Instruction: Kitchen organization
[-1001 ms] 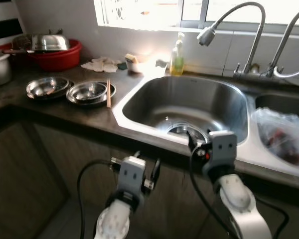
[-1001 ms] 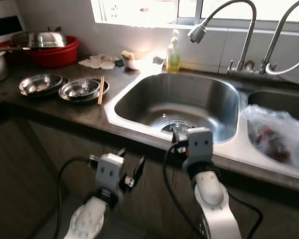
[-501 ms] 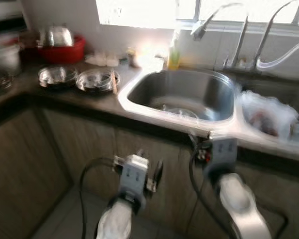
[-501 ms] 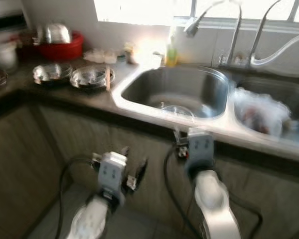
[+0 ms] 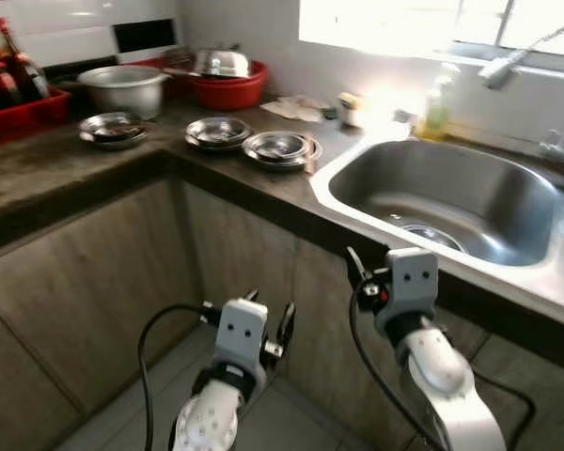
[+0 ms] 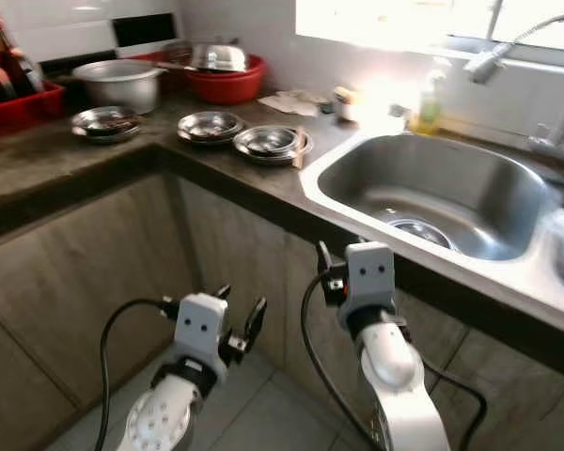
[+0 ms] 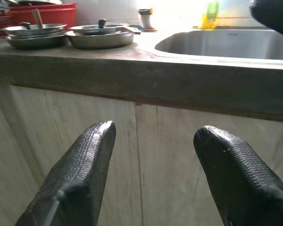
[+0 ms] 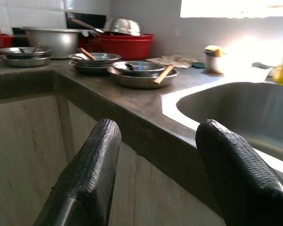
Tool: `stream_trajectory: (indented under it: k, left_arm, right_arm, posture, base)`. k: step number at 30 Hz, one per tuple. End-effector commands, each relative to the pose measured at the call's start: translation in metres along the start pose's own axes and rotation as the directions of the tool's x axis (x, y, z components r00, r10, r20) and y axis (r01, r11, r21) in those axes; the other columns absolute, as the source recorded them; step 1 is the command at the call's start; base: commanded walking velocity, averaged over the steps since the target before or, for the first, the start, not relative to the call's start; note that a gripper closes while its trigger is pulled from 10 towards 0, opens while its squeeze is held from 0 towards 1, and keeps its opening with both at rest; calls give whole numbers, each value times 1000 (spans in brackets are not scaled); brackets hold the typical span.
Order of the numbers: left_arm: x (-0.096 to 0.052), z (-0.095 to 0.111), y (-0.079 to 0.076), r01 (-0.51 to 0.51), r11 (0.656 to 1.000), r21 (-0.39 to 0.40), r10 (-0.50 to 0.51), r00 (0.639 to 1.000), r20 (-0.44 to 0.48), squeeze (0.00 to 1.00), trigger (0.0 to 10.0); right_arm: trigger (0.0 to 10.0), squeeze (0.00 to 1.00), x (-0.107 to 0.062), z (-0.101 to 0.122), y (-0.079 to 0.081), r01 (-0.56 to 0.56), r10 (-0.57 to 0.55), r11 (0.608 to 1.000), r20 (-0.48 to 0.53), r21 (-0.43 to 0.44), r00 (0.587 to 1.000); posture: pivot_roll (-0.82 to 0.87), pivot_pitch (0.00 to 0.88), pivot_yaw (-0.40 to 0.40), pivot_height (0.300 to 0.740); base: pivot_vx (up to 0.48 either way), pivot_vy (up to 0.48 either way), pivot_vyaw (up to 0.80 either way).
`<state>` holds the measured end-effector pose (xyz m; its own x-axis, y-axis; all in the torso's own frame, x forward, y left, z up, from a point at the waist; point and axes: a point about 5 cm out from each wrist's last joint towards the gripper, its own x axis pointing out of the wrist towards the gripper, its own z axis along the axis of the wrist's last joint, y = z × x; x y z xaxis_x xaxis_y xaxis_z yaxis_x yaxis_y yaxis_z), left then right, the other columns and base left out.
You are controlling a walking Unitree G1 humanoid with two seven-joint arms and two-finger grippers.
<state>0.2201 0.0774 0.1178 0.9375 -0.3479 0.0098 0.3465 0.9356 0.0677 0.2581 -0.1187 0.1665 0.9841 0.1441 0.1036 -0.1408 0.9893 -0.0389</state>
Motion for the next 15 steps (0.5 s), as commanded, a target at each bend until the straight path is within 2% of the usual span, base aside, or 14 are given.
stream_trajectory:
  k: [1,15]
  left_arm:
    - [2,2,-1,4,1000,3,-4,1000,0,0,10000]
    - [3,1,0,2,1000,1,-2,1000,-1,0,10000]
  right_arm:
    - [10000,0,1,-1,-2,7,-7,1000,-10,3,1000]
    - [10000,0,5,1,0,-1,1,1000,-3,11,1000]
  posture:
    - [112,0,-45,740]
    - [108,0,-43,740]
  base:
    - [326,0,0]
    - [348,0,0]
